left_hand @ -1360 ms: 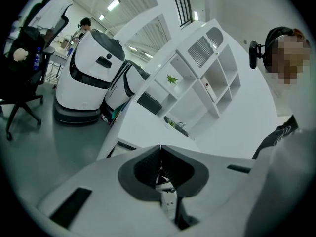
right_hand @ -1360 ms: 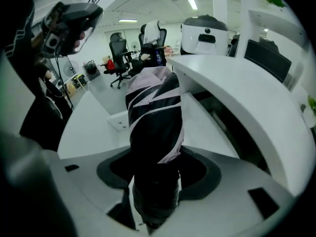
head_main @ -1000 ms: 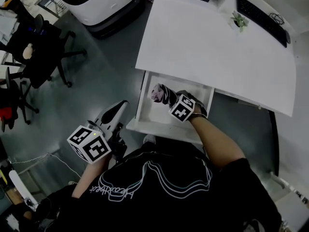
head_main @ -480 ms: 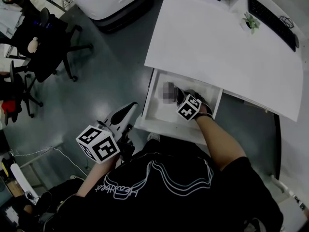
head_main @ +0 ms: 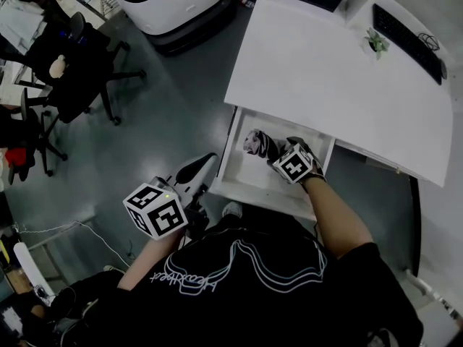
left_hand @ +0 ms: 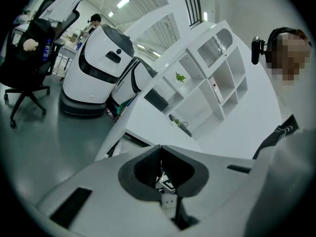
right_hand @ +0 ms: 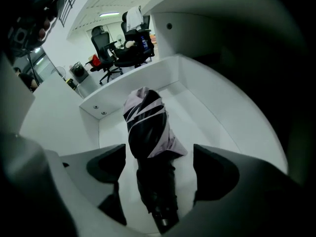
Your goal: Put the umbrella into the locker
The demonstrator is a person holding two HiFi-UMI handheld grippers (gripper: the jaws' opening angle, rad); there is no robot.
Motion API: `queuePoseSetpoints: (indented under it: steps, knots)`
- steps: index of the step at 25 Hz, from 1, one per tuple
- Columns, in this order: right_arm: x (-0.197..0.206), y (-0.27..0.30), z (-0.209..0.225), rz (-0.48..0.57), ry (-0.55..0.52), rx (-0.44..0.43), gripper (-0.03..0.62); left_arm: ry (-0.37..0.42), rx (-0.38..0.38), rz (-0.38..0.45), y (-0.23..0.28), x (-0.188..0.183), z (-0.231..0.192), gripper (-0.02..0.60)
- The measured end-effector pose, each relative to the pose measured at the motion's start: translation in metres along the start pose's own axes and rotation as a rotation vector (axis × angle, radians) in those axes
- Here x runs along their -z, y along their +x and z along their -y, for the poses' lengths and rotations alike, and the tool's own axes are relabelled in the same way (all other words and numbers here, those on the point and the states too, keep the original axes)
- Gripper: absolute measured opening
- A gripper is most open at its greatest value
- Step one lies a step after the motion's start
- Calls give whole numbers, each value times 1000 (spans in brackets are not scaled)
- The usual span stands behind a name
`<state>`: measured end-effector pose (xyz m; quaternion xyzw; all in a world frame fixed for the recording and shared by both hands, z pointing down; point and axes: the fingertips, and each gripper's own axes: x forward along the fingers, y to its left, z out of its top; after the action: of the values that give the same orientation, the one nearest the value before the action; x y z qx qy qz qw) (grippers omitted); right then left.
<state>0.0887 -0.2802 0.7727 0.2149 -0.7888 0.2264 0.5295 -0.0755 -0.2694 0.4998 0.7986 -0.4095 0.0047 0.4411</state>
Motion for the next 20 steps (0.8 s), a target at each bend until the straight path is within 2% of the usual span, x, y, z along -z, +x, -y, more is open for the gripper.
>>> queuePoseSetpoints:
  steps: [4, 8, 11, 14, 17, 20]
  knots:
    - [-6, -33, 4, 74, 38, 48, 416, 25, 40, 10, -2, -6, 13, 6]
    - [-33, -86, 1, 215, 72, 69, 391, 62, 81, 10, -2, -11, 28, 5]
    - [-60, -136, -8, 378, 109, 50, 357, 92, 110, 13, -5, -16, 42, 6]
    - [-88, -199, -24, 601, 174, 8, 321, 139, 146, 12, -11, -21, 58, 6]
    - [-109, -265, -41, 809, 200, -6, 238, 202, 183, 12, -15, -27, 78, 6]
    - [-117, -317, -53, 948, 248, -18, 166, 245, 223, 26, -17, -37, 100, 6]
